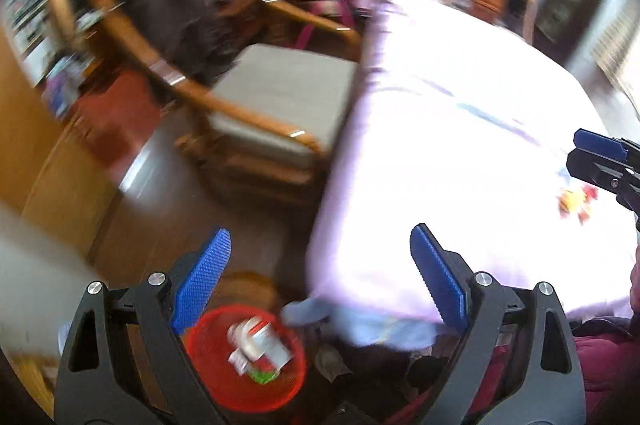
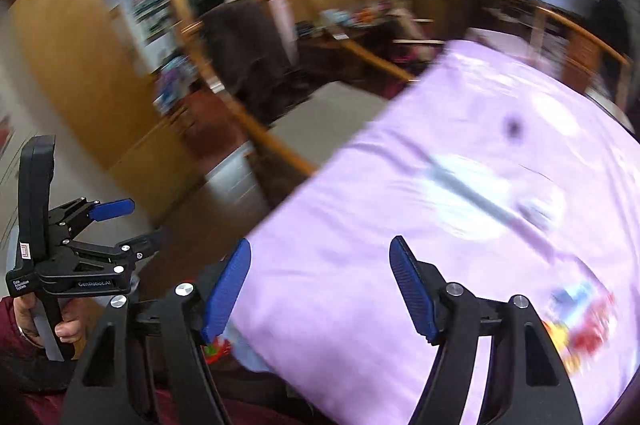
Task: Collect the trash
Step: 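Bring both tools back over the table toward the mask and snack bag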
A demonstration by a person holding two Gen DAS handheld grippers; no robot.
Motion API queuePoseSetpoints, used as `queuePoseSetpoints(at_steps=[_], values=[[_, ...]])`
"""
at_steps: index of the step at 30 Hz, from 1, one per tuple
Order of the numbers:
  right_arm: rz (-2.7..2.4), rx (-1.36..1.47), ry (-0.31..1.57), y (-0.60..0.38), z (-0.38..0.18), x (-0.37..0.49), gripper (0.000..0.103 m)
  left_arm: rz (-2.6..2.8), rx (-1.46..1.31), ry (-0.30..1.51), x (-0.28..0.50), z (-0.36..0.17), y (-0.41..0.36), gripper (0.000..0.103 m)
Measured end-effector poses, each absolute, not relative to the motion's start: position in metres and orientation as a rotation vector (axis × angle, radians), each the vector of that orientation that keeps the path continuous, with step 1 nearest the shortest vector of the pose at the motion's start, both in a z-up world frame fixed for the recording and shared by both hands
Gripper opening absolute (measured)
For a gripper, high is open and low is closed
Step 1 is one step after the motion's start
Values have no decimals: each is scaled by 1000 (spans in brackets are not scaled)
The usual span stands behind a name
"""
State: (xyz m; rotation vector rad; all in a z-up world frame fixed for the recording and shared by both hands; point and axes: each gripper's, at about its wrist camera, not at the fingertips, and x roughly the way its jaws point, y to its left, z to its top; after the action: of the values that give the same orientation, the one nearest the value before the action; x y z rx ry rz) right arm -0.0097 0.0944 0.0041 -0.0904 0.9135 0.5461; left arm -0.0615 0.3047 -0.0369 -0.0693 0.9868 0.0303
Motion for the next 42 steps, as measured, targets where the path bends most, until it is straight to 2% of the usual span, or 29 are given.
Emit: queuePoseSetpoints(at_steps=[8,20,31,42], values=[[285,41,897,-20,-1,-16,71,-241,75,987,-2,-39,185,88],[139,121,905,-158,-22,-3,72,-398,165,999,41,-51,36,88],[140,179,952,-246,-46,17,72,-406,184,1065,58,-64,-47,88],[168,218,1018,-286,-78,39,72,-412,164,1144,82,-84,-96,88]])
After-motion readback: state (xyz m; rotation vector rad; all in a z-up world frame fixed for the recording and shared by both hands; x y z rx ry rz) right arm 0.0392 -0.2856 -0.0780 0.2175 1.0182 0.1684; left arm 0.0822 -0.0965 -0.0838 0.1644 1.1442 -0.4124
